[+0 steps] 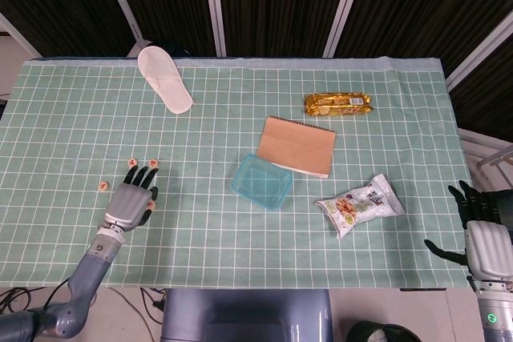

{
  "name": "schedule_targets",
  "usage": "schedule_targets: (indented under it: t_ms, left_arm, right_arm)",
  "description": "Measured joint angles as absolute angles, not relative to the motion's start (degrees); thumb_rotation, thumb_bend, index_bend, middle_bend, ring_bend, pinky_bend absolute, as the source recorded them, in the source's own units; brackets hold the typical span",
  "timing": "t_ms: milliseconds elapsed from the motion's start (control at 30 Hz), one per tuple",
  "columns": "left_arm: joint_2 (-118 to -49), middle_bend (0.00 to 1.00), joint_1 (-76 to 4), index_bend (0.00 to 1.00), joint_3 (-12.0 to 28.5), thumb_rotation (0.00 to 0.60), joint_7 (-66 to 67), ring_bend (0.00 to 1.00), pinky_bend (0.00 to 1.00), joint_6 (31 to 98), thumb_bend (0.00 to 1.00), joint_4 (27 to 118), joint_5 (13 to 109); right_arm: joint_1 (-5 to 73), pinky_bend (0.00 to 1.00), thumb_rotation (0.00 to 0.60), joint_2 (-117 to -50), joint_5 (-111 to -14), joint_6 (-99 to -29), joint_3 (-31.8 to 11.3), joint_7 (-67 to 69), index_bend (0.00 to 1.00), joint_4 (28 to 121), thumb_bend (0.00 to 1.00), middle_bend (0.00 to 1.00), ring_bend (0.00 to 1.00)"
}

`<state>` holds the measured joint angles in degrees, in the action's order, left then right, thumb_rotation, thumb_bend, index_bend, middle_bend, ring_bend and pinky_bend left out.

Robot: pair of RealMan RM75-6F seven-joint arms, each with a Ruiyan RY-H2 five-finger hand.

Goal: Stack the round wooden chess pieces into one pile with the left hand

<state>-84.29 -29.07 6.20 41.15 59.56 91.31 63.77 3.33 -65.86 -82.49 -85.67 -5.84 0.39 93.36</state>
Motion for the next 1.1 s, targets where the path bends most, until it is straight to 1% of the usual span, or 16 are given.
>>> schedule_targets:
  t_ms: [233,833,1100]
  left_arm:
    - [-85.6,0.06,-29.9,0.50,5.1,0.600,42.1,0.00,0.04,60.1,0.35,89.7,62.5]
    - [-86.5,0.06,-31.0,0.47,3.6,0.600,43.4,0.00,0.04,61.5,0.35,88.2,60.8]
    - [-86.5,0.06,-31.3,0.43,3.3,0.600,43.5,0.00,0.04,62.1,0.35,88.4,60.8]
  right_arm:
    - [3.3,0.00,0.600,-65.8,-82.4,-85.6,-5.9,0.4,0.10,93.4,0.20,0.00,0.06]
    - [3.4,0.00,0.600,-65.7,-81.7,-85.0,-5.9,-0.1,0.10,93.7,0.20,0.00,0.06]
    - [3.4,0.00,0.600,-65.7,-81.6,-84.9,-5.9,-0.3,0.10,93.9,0.20,0.00,0.06]
